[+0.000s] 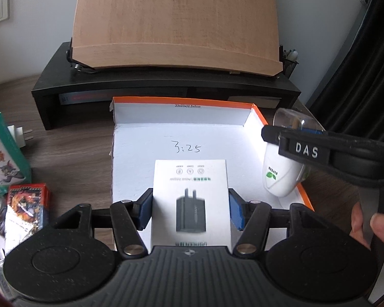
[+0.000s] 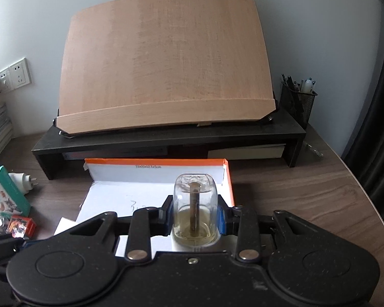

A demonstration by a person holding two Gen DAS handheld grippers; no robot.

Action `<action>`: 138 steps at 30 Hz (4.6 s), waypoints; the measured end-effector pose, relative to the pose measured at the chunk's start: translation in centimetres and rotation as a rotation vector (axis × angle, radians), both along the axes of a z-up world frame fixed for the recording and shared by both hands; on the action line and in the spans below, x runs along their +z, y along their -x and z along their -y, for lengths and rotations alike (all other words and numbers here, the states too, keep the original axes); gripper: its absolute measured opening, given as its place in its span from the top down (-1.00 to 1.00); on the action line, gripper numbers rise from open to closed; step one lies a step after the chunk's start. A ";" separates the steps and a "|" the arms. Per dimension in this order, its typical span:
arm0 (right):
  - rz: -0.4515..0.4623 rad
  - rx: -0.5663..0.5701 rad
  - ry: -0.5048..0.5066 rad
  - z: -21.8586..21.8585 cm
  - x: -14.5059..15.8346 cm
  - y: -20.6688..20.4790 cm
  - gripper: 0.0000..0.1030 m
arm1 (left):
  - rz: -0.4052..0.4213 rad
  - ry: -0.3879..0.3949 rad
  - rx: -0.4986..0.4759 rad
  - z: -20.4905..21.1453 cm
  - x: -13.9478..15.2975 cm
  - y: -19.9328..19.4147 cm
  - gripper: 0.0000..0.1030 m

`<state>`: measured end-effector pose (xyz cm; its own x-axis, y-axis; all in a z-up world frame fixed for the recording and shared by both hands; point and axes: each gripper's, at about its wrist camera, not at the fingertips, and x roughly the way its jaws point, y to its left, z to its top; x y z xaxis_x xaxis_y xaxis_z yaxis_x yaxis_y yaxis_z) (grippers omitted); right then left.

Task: Organize rigid objects
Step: 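Lower the charger box into the tray with the left tool while the right tool releases the device there, then grasp the blue plastic case with the left tool while the right tool grasps the card-deck box, then carry the blue case in the left tool and the card-deck box in the right tool toward the tray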

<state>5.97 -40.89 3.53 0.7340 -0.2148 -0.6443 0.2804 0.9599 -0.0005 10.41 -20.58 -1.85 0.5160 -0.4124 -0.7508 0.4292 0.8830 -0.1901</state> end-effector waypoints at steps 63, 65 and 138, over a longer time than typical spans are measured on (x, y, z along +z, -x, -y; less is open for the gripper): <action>0.043 0.204 -0.077 -20.7 1.3 5.6 -0.72 | 0.024 0.008 0.331 -25.0 2.0 2.8 -0.92; 0.016 0.232 -0.073 -21.9 0.6 5.4 -0.72 | 0.013 -0.015 0.331 -26.4 1.3 1.7 -0.92; 0.016 -0.124 -0.014 -10.0 1.7 13.0 -0.38 | 0.040 0.136 0.074 -9.8 1.4 7.9 -0.23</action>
